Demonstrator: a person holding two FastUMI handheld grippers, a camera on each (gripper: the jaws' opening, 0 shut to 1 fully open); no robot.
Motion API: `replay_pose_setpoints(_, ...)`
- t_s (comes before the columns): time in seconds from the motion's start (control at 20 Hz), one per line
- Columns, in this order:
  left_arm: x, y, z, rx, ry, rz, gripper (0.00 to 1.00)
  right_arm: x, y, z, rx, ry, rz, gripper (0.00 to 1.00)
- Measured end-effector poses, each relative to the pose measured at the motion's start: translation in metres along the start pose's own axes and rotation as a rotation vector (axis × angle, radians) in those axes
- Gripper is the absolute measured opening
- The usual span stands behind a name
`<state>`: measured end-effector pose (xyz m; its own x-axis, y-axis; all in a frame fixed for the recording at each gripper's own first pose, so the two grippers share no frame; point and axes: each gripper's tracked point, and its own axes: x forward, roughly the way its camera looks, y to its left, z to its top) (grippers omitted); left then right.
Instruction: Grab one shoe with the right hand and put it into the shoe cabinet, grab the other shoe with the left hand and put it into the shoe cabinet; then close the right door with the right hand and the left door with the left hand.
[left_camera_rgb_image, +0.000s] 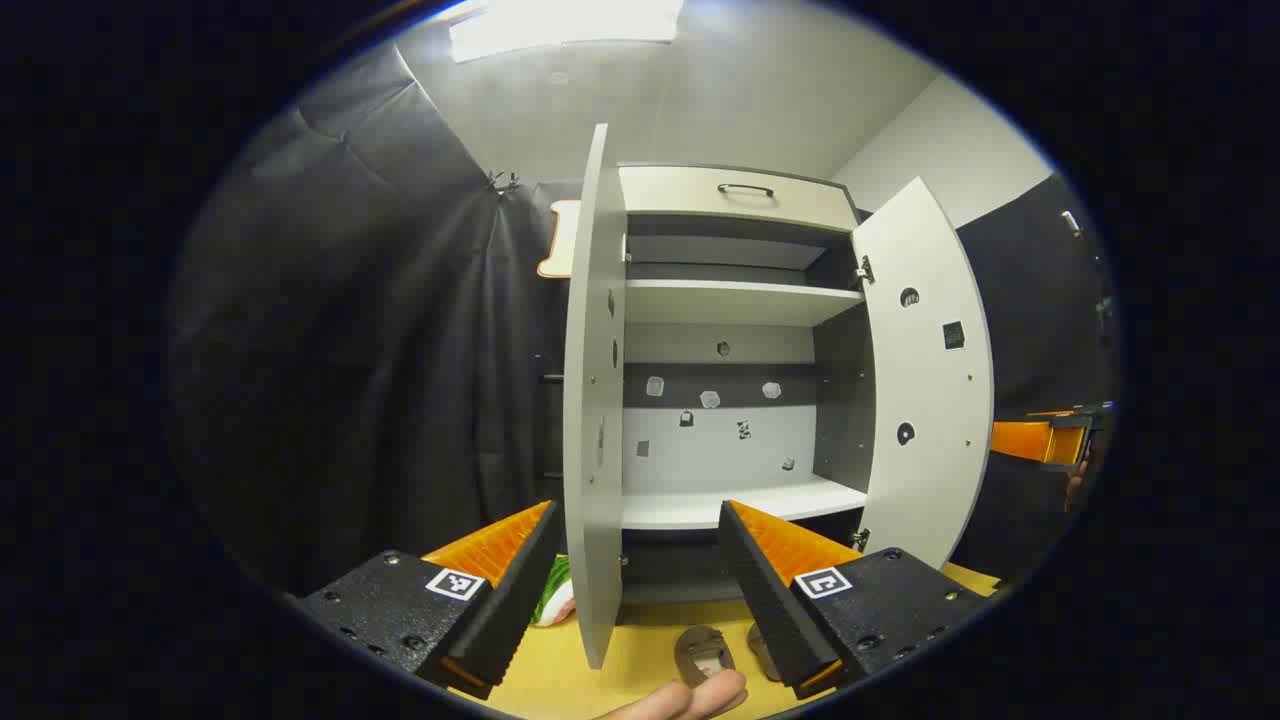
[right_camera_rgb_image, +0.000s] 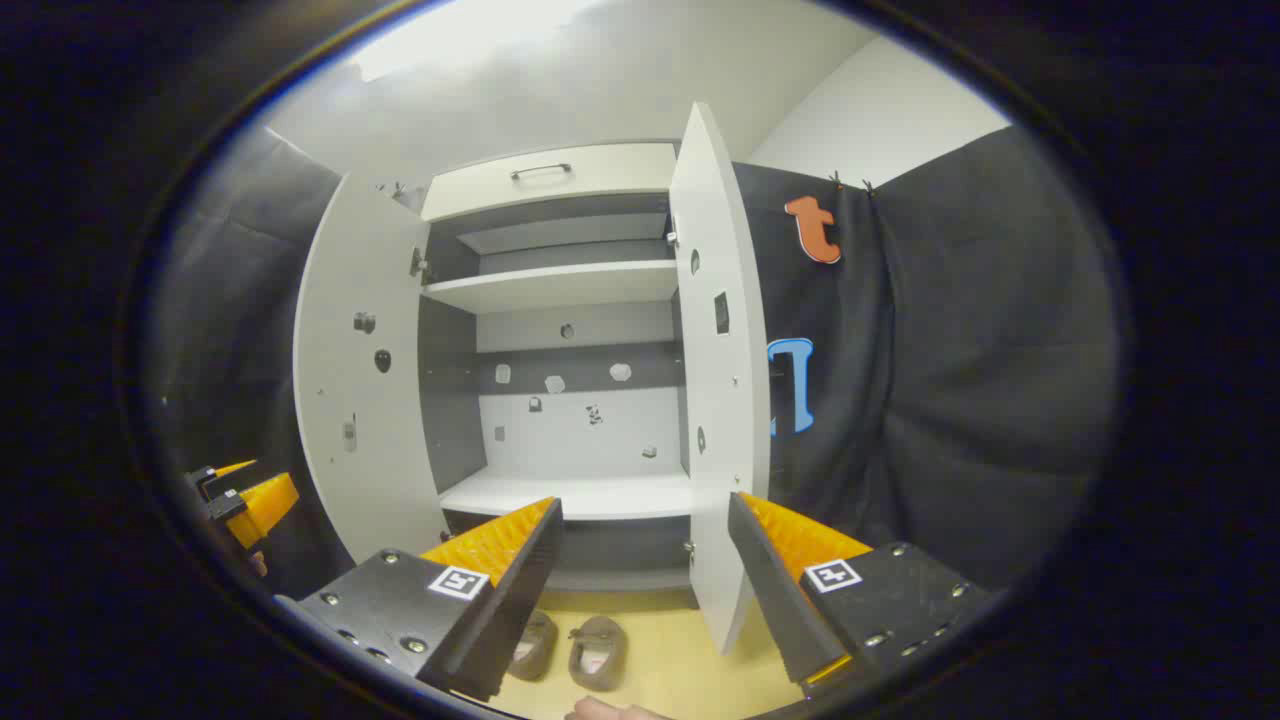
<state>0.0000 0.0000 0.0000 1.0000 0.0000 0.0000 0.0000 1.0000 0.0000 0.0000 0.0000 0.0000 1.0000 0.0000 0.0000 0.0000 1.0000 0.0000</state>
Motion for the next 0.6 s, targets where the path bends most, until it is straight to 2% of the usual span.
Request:
replay_pose_setpoints(0.2,0.003,0.000,-0.003,0.007,0.013,0.005,0.96,-0.002,0.015,-0.003,-0.043,-0.024,0.006,0.99)
replay_pose_setpoints(0.45,0.008,-0.011,-0.009,-0.004,0.041,-0.028,0.97,-0.010,0.037,-0.016,-0.026,-0.008,0.070,0.99)
replay_pose_setpoints(0.5,0.011,-0.014,-0.009,-0.009,0.039,-0.032,0.96,-0.011,0.038,-0.016,-0.017,-0.008,0.072,0.95)
replay_pose_setpoints(0.6,0.012,-0.014,-0.012,-0.017,0.044,-0.030,0.96,-0.011,0.040,-0.014,0.005,-0.019,0.083,0.99)
